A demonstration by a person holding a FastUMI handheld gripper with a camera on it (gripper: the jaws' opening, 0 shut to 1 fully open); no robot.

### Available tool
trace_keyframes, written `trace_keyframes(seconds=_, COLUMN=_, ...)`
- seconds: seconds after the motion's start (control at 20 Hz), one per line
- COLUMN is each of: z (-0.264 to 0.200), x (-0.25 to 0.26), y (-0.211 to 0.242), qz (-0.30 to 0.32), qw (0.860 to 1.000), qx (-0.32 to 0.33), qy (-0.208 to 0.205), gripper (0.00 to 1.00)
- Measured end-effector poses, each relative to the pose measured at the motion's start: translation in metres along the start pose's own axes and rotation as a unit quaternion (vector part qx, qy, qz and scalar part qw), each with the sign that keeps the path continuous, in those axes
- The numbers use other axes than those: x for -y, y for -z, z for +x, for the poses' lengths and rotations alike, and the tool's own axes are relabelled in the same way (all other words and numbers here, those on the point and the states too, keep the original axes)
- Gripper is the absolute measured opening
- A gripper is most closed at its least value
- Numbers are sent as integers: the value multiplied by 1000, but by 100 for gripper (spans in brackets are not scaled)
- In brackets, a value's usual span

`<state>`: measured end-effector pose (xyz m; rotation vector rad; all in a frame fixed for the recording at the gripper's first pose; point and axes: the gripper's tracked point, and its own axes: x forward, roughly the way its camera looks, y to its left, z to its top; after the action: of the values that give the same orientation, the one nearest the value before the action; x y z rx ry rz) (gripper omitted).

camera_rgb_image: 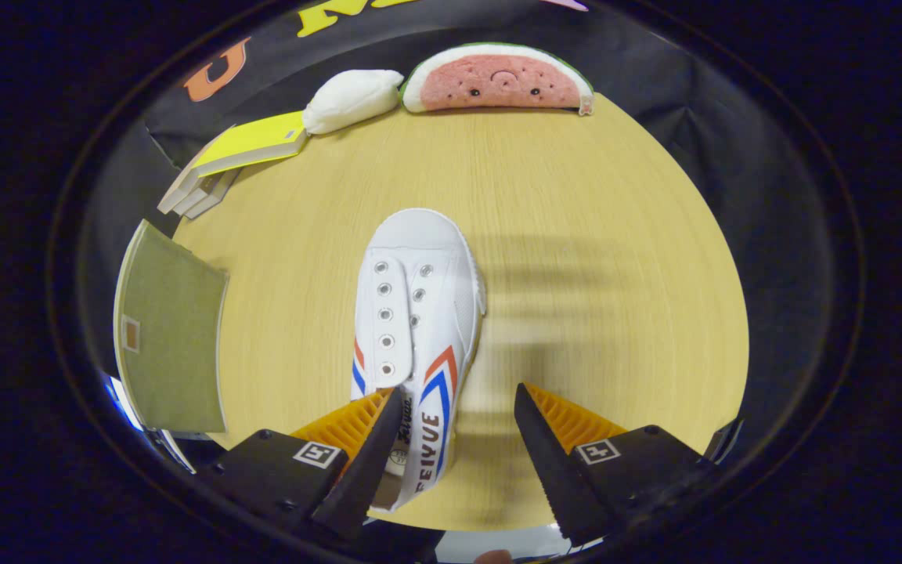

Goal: Open the storage box then place both shoes into the box .Put the left shoe in first, then the right shoe, with the right side of both shoes facing outward in a uniform manner.

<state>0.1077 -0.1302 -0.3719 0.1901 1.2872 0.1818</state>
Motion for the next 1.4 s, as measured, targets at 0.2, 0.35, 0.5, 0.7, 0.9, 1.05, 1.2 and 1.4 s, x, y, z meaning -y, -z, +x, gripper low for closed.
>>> trace_keyframes(seconds=0.2, z=7, x=-9, y=-1, qz=-1, qw=999, qx=-23, qy=-27, gripper=75)
trace_keyframes(seconds=0.35, z=9, x=-12, y=0, qz=3, qw=999, qx=-30, qy=-37, gripper=53)
trace_keyframes(seconds=0.5, z=6, x=-9, y=-2, qz=13, qw=999, qx=-32, qy=-33, gripper=34)
trace_keyframes(seconds=0.7, z=1, x=-12, y=0, qz=29, qw=999, qx=-32, qy=-32, gripper=9)
trace_keyframes(seconds=0.9, z=-29, x=-41, y=22, qz=63, qw=995, qx=-40, qy=-67, gripper=6)
trace_keyframes(seconds=1.05, z=-69, x=-72, y=30, qz=84, qw=992, qx=-24, qy=-86, gripper=6)
trace_keyframes(seconds=1.2, z=-120, x=-117, y=34, qz=102, qw=989, qx=-2, qy=-104, gripper=6)
trace_keyframes(seconds=1.4, z=-178, x=-188, y=32, qz=102, qw=986, qx=34, qy=-128, gripper=6)
